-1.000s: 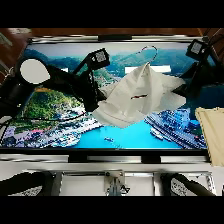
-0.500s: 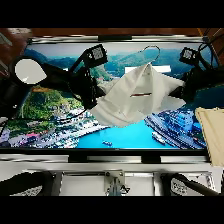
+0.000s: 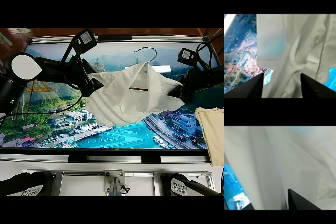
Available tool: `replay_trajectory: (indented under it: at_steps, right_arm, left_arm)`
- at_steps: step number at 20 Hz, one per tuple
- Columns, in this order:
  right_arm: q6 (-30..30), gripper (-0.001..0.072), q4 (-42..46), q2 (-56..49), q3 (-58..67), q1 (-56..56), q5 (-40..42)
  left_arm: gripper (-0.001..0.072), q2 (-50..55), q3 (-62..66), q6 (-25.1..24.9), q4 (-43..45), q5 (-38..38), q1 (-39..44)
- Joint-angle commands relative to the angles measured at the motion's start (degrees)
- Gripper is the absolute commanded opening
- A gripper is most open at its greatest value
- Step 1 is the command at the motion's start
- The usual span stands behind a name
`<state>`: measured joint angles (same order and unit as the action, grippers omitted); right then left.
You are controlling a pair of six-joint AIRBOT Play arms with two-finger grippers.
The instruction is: Fold the shirts.
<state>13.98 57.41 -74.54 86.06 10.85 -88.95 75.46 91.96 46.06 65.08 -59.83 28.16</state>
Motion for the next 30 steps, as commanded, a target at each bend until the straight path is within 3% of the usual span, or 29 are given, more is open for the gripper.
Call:
replay_trajectory:
  at_steps: [1, 3, 10, 13, 16, 20, 24, 27, 29, 30]
  right_arm:
    - [2.5, 0.0084, -0.1, 0.4, 0.0, 0.0, 0.6]
    - [5.7, 0.0084, -0.3, 0.6, 0.0, 0.0, 2.0]
    - [10.7, 0.0082, -0.5, 0.9, 0.0, 0.0, 3.3]
    - [10.9, 0.0082, -0.5, 1.0, 0.0, 0.0, 3.7]
    - [13.7, 0.0082, -2.5, 1.2, 0.0, 0.0, 7.3]
    - [28.3, 0.0082, 2.7, 5.0, 0.0, 0.7, 22.3]
    - [49.4, 0.0083, 20.9, 13.1, 0.0, 4.6, 36.4]
    - [69.4, 0.0083, 41.8, 18.1, 0.0, 8.3, 34.5]
    - [77.2, 0.0083, 55.0, 20.7, 0.0, 10.3, 32.0]
    - [78.2, 0.0084, 60.0, 21.7, 0.0, 11.0, 31.3]
  left_arm:
    - [0.0567, -0.1, 0.2, 0.2, 3.1, 2.6, -0.7]
    - [0.0641, -0.1, 1.3, 0.2, 5.4, 4.8, -0.8]
    - [0.0639, 0.2, 4.7, 0.2, 6.6, 16.9, -1.1]
    - [0.0639, 0.3, 4.7, 0.3, 7.4, 17.6, -2.6]
    - [0.0639, 0.4, 4.7, 5.2, 7.4, 17.6, -3.5]
    - [0.0638, 0.3, 4.7, 8.7, 7.0, 16.9, -3.1]
    - [0.0611, -1.0, 4.8, 11.7, 6.7, 16.8, -0.4]
    - [0.0611, -1.7, 5.0, 11.7, 6.7, 16.8, 2.4]
    - [0.0611, -1.7, 5.0, 11.7, 6.7, 16.8, 4.0]
    - [0.0611, -1.7, 5.0, 11.8, 6.7, 16.8, 4.7]
